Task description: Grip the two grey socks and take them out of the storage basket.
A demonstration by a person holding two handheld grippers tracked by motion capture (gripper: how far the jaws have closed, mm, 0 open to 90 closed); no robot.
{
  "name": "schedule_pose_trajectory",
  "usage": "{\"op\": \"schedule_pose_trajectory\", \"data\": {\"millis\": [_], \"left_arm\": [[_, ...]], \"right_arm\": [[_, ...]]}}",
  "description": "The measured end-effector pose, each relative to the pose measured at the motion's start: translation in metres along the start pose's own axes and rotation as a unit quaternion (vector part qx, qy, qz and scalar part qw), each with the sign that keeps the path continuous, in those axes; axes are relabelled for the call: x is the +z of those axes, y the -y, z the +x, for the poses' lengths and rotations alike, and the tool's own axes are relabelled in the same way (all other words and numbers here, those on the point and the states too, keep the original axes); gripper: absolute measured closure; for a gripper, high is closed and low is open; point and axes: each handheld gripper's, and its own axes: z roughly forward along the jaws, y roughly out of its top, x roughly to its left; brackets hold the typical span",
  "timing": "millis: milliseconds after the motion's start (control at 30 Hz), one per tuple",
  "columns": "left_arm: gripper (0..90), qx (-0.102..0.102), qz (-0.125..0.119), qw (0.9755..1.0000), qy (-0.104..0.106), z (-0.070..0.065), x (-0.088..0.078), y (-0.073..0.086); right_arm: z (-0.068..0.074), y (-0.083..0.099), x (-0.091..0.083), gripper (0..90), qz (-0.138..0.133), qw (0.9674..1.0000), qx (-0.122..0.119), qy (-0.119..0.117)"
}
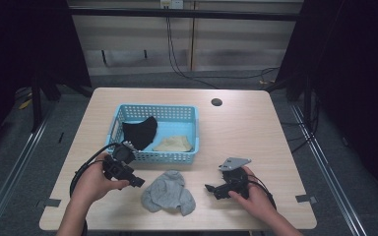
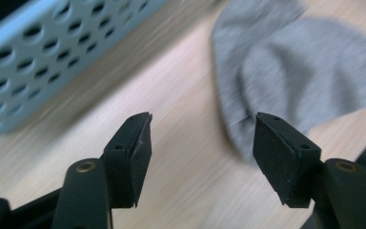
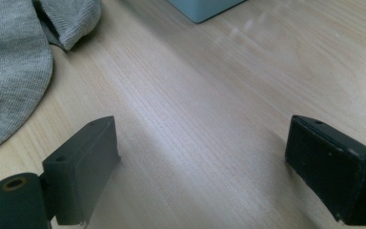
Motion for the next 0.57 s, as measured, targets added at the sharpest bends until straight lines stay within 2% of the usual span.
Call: {"op": "schedule_pose_trajectory", "data": {"millis": [67, 200, 267, 433, 567], "left_arm": [[37.3, 0.001, -0.007, 1.0000, -0.007, 0.003, 0.002, 0.003], [35.0, -0.002, -0.014, 0.9999, -0.004, 0.010, 0.006, 0.009], [34.9, 0.001, -0.012, 0.9999, -0.009, 0.009, 0.008, 0.011], [29.5, 0.000, -0.020, 0.9998, -0.007, 0.007, 0.012, 0.010], [29.4, 0.002, -0.021, 0.9997, -0.007, 0.003, 0.013, 0.008]], "right_arm": [[0.000, 0.000, 0.000, 10.4, 0.000, 1.0000, 0.000, 0.000], [0.000, 0.000, 0.000, 10.4, 0.000, 1.0000, 0.000, 0.000], [0.000, 0.000, 0.000, 10.4, 0.001, 1.0000, 0.001, 0.000], [0.000, 0.000, 0.000, 10.4, 0.000, 1.0000, 0.000, 0.000], [0.000, 0.000, 0.000, 10.4, 0.000, 1.0000, 0.000, 0.000]]}}
